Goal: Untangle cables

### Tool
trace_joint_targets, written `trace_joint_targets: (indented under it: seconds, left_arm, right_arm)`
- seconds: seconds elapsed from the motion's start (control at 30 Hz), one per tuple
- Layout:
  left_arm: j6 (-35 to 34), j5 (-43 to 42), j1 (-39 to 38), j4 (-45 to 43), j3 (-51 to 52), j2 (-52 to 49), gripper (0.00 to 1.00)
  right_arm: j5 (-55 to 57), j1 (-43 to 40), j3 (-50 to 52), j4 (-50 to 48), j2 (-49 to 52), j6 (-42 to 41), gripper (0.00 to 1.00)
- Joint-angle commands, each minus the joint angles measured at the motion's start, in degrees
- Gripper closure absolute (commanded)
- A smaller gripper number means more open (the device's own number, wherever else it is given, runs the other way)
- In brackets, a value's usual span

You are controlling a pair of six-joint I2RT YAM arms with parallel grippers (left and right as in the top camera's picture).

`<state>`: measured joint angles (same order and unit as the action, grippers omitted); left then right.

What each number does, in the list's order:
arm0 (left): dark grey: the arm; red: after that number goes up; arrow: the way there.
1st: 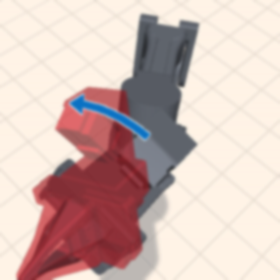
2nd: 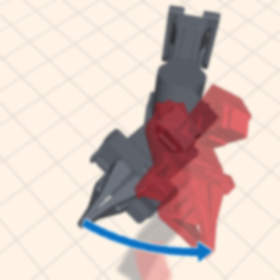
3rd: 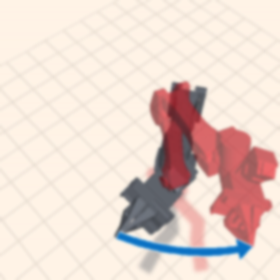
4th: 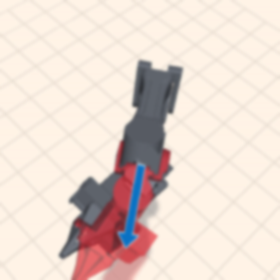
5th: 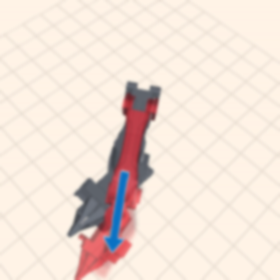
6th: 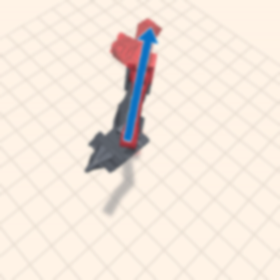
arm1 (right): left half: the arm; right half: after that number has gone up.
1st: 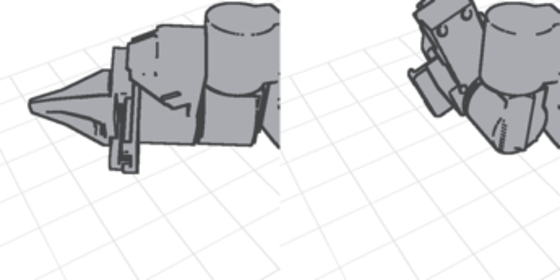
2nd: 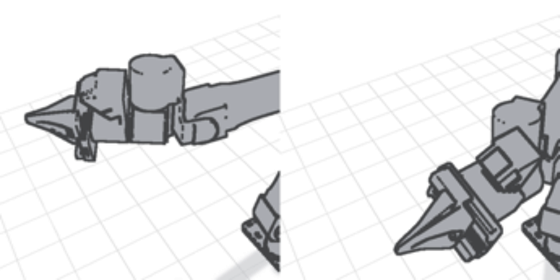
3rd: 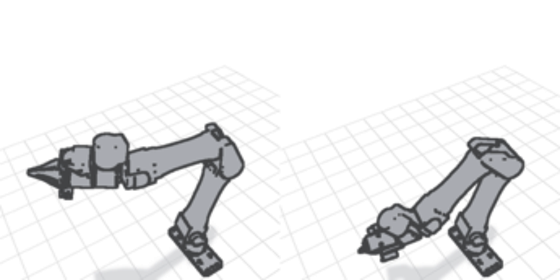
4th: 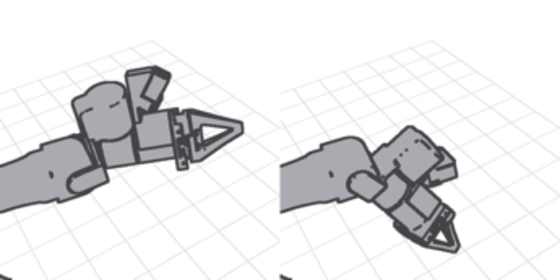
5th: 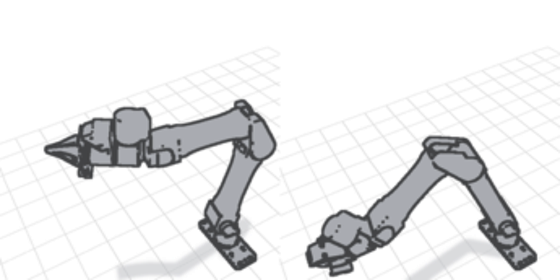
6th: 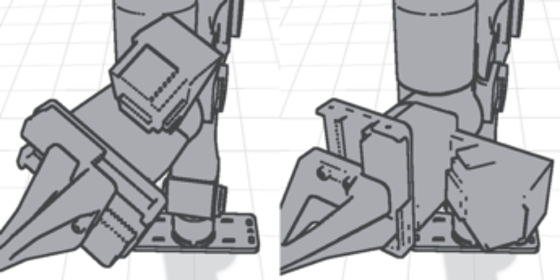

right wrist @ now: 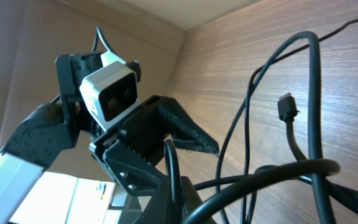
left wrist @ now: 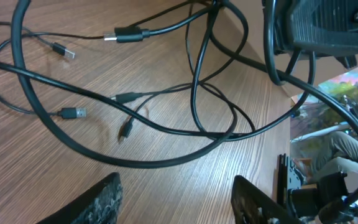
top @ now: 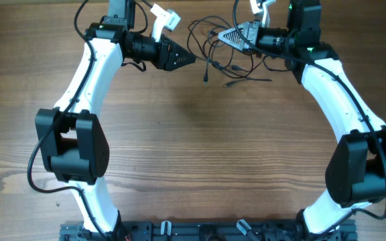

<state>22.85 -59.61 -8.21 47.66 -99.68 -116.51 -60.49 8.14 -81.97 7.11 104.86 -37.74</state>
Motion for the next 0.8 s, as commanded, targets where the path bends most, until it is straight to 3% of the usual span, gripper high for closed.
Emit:
trace_joint_targets:
  seconds: [0.0,0.37,0.77]
  left_arm:
    - [0.72,-2.19,0.09,-0.57,0.46,-0.31,0.41]
    - [-5.53,-1.86,0.04,-7.8,0.46,-0.5,0.44]
    - [-6.91,-1.27,-0.13,-8.28,0.46,-0.5,0.42]
  right_arm:
    - [-3.37,0.68,-1.44,-0.85,-2.49,-0.92,0.95]
    - [-6.95,3.72,-1.42,-5.05,-4.52,-2.91,0.95]
    - [-7.19,4.07,-1.42,-7.39,-6.73,-3.41,0.95]
